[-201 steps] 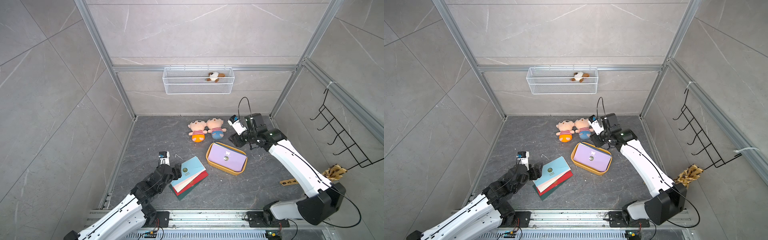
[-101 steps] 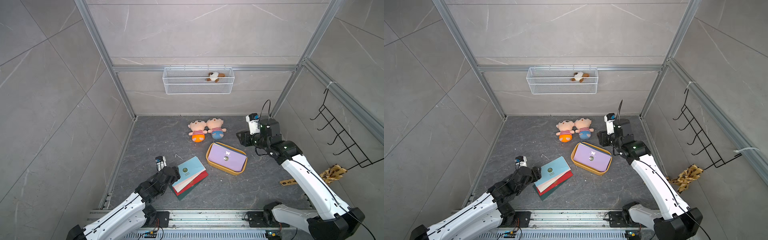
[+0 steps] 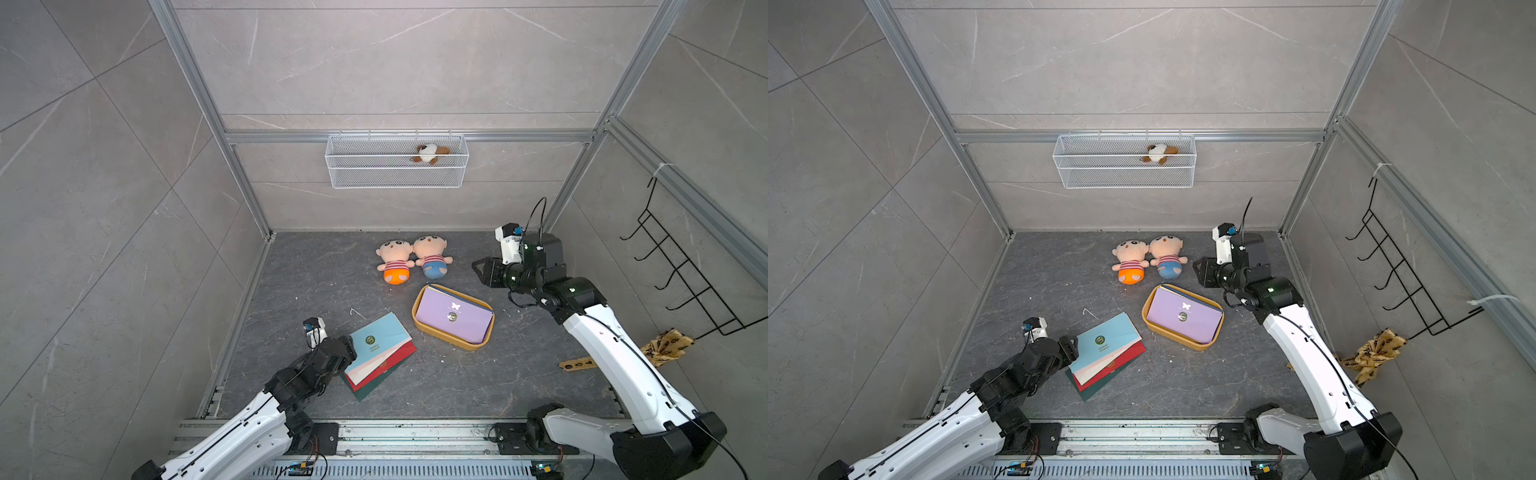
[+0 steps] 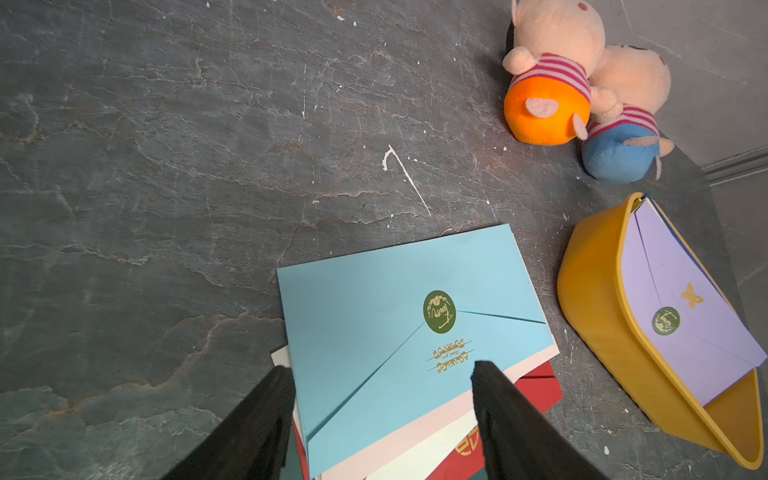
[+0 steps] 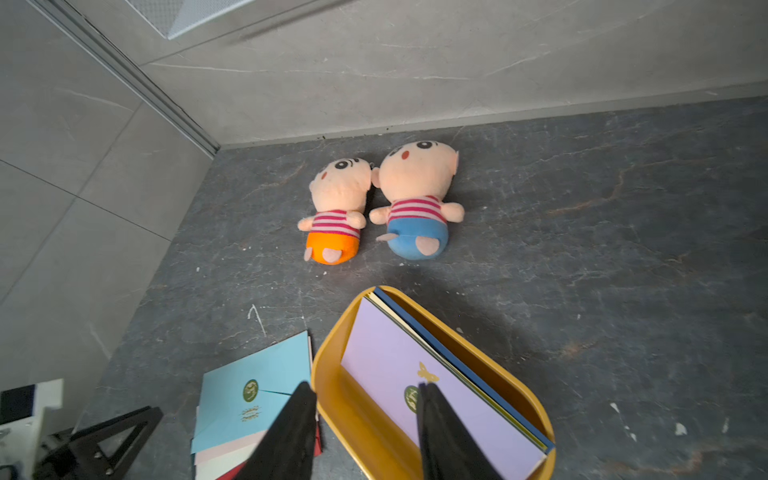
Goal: Put the sealed envelopes into the storage box
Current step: Pick up the envelope from the center of the board.
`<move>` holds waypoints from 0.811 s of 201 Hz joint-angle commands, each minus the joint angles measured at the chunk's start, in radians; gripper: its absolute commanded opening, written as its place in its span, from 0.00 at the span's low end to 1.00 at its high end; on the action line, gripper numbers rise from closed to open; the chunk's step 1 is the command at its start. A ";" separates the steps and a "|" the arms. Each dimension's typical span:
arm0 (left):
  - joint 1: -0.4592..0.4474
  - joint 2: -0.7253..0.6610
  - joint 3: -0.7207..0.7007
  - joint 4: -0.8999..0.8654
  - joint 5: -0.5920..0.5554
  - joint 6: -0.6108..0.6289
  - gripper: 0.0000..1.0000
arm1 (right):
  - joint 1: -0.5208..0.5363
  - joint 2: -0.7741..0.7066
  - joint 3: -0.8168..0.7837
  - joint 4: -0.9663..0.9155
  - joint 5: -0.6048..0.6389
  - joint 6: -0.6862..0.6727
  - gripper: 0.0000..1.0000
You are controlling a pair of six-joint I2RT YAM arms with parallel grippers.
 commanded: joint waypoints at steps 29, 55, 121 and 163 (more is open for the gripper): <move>0.001 0.035 0.036 -0.019 0.005 -0.003 0.72 | 0.000 0.111 0.258 0.003 -0.213 0.077 0.49; 0.002 0.046 0.012 0.009 0.018 -0.023 0.72 | 0.002 0.124 0.165 0.031 -0.305 0.074 0.47; 0.003 0.176 -0.017 0.093 0.081 -0.070 0.66 | 0.244 0.279 0.067 -0.018 -0.229 0.077 0.46; 0.032 0.208 -0.041 0.119 0.101 -0.084 0.63 | 0.412 0.490 0.127 -0.016 -0.155 0.111 0.44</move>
